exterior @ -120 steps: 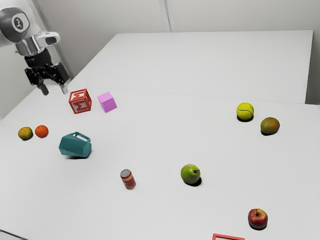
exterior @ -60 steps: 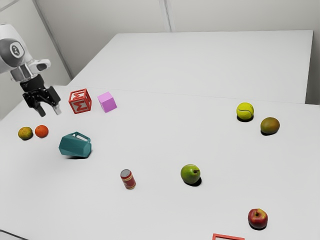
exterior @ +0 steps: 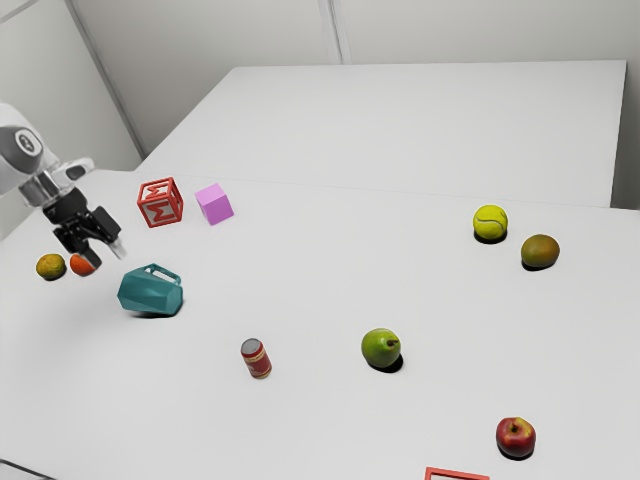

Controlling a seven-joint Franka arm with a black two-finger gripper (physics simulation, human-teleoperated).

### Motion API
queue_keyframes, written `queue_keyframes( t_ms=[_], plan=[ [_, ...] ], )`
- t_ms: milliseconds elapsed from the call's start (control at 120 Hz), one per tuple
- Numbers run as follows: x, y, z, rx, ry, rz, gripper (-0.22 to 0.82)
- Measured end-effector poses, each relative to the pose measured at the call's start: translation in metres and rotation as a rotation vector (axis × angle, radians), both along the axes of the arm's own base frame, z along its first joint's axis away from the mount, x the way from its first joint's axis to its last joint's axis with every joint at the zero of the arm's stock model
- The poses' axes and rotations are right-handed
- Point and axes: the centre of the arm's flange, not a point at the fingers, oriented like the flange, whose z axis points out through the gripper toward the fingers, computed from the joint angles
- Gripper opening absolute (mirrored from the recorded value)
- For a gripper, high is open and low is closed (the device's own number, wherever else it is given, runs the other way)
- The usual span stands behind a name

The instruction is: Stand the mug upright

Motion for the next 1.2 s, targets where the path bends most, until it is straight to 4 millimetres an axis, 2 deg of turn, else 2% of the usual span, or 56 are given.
queue_keyframes(
  t_ms=[358, 767, 1058, 1117, 1200],
  plan=[
    [0.003, 0.011, -0.036, -0.085, -0.052, 0.007, 0.57],
    [0.009, 0.005, -0.077, -0.210, -0.118, 0.041, 0.57],
    [-0.002, 0.001, -0.108, -0.330, -0.159, 0.112, 0.56],
    [-0.004, 0.000, -0.110, -0.348, -0.170, 0.120, 0.53],
    [-0.004, -0.001, -0.111, -0.361, -0.186, 0.121, 0.39]
  ],
)
